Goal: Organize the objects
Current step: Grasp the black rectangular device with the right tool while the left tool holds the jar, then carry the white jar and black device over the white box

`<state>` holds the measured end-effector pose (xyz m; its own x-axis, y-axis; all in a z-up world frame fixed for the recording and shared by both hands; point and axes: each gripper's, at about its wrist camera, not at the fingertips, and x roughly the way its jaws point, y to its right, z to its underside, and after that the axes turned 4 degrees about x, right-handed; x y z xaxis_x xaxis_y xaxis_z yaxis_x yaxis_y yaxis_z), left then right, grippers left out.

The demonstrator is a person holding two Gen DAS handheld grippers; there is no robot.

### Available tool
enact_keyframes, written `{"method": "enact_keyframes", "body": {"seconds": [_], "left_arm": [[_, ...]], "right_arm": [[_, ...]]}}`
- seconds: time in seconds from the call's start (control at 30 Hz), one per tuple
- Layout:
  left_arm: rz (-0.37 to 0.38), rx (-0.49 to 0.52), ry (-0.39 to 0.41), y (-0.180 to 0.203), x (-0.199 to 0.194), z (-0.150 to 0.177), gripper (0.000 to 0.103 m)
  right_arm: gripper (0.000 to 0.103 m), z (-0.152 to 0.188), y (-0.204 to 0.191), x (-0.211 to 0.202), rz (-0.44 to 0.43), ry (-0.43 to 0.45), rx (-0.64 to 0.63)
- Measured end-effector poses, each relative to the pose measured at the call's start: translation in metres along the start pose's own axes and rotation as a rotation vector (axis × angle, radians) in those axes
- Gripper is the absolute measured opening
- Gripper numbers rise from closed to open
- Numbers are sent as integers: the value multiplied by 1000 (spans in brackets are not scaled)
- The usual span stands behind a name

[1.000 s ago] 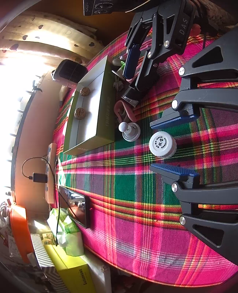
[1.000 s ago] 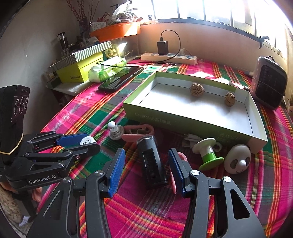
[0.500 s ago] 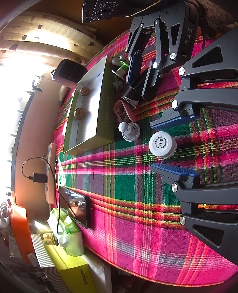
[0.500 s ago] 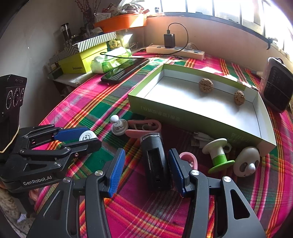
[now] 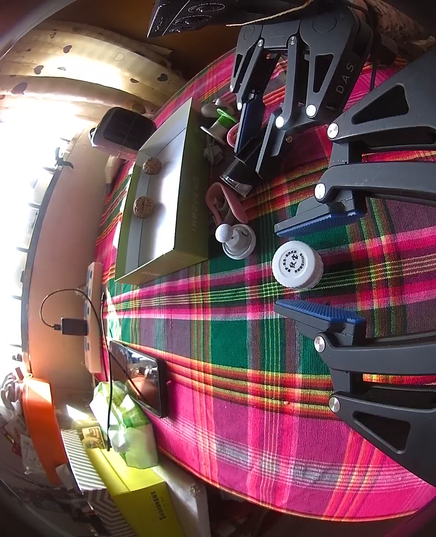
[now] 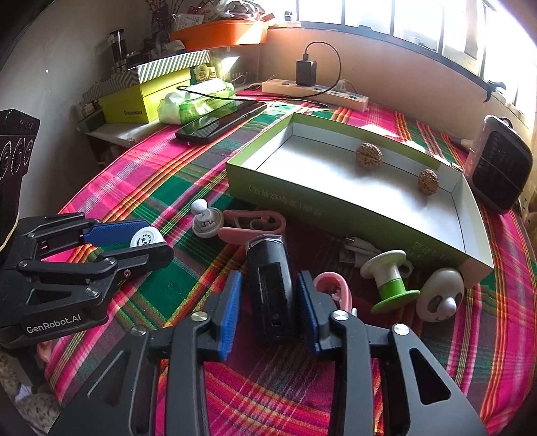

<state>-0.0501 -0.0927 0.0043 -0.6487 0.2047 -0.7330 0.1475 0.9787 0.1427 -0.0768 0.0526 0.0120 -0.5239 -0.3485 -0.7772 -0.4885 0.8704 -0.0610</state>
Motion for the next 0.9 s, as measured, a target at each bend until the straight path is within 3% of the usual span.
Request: {"method": "enact_keyframes", "body": {"seconds": [0.13, 0.27, 0.9], "left_arm": [[-14, 8, -1, 1, 0, 0, 36], [-40, 11, -4, 0, 0, 0, 27], [-40, 12, -7, -1, -1, 1, 26]], "right_arm": [[29, 1, 0, -1, 2, 2, 0], [29, 1, -1, -1, 1, 2, 3], [29, 1, 1, -2, -5, 4, 20]]}}
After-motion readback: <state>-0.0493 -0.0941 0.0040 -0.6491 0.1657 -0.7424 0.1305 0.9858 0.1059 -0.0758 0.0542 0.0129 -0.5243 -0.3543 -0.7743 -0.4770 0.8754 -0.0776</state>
